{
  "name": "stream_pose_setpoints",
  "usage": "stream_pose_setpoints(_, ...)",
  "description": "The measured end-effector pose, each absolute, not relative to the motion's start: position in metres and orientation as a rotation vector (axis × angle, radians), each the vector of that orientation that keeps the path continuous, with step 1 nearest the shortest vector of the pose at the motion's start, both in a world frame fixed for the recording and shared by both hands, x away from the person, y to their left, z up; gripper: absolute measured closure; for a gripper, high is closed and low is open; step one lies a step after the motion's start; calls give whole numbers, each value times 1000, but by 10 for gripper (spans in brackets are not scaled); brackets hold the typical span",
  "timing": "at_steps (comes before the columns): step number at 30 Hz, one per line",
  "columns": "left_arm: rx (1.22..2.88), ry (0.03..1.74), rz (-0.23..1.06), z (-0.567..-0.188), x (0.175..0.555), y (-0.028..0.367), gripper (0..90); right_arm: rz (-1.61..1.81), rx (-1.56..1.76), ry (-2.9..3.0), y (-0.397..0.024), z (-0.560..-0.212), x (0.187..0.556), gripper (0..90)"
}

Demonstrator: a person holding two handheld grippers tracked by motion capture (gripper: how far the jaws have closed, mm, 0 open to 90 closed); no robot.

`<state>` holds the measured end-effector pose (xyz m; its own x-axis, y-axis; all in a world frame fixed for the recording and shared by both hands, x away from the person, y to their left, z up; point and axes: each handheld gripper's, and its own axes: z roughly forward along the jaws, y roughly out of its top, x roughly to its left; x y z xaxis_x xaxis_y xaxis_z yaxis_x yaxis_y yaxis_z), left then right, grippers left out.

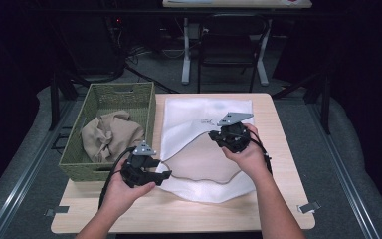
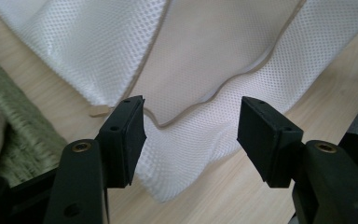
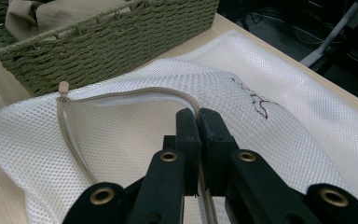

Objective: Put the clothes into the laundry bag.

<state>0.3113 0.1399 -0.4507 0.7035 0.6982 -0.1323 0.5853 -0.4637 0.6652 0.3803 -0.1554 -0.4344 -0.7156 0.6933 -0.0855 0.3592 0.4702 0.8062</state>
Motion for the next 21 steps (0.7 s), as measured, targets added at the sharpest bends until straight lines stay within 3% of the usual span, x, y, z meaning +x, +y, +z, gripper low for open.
stream_pose_setpoints(21, 2167, 1131, 295, -433, 332, 190, 392, 1131, 888, 2321, -155, -435, 380, 869)
